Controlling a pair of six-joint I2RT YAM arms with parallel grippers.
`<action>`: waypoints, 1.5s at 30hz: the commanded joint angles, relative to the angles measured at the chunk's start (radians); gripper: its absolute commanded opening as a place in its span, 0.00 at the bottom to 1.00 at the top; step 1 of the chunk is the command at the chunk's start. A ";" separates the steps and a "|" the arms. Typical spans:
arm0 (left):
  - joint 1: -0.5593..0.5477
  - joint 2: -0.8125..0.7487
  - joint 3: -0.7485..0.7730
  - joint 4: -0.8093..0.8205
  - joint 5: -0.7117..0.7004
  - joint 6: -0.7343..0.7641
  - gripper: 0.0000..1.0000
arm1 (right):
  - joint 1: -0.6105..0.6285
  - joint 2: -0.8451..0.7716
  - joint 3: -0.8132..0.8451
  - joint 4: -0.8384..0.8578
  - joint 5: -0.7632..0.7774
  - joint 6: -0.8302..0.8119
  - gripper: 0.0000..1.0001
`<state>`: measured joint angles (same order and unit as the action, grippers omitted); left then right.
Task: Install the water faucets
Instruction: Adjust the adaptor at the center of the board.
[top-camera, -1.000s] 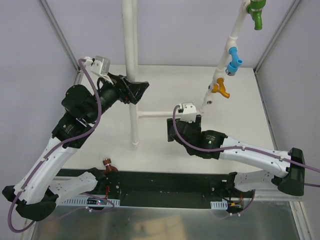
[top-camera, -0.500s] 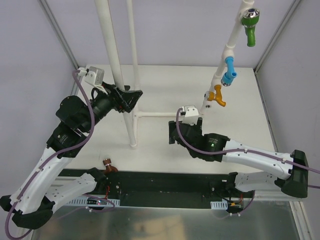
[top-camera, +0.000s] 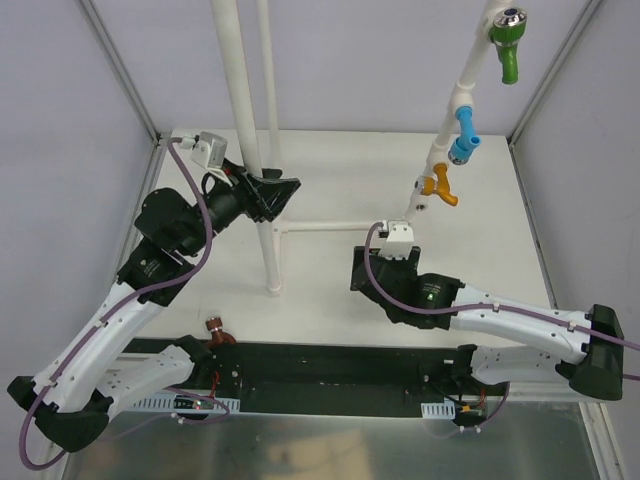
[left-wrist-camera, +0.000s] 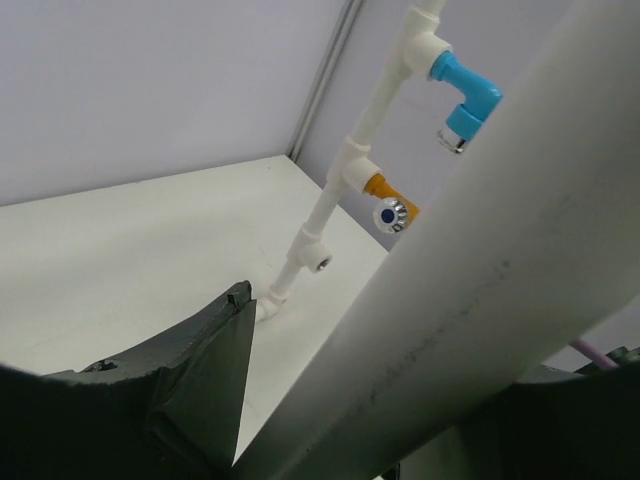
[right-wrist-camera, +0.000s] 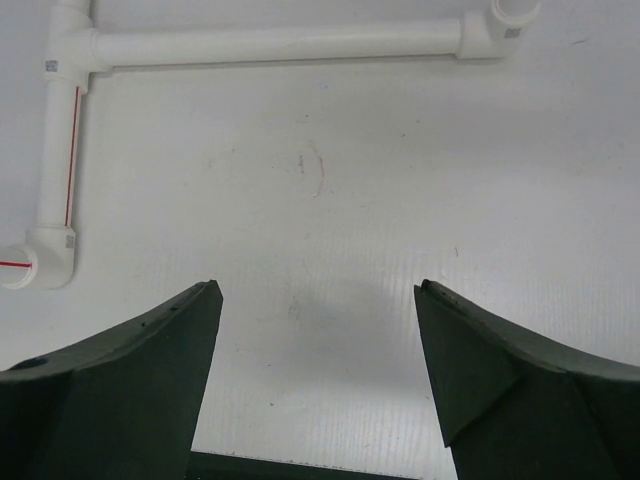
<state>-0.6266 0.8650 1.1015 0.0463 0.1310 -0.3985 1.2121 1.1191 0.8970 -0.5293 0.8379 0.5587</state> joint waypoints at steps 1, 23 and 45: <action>0.004 0.101 -0.041 0.119 0.107 -0.215 0.00 | -0.006 -0.031 -0.023 -0.075 0.075 0.104 0.85; -0.041 0.042 -0.025 0.018 0.075 -0.160 0.91 | -0.016 -0.234 -0.092 -0.069 0.080 0.061 0.88; -0.041 -0.250 -0.139 -1.197 -0.660 -0.446 0.82 | -0.014 -0.298 -0.200 0.014 -0.017 0.056 0.88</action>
<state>-0.6621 0.5320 1.0412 -0.8867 -0.3790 -0.6518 1.1992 0.8158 0.7338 -0.5831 0.8669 0.5995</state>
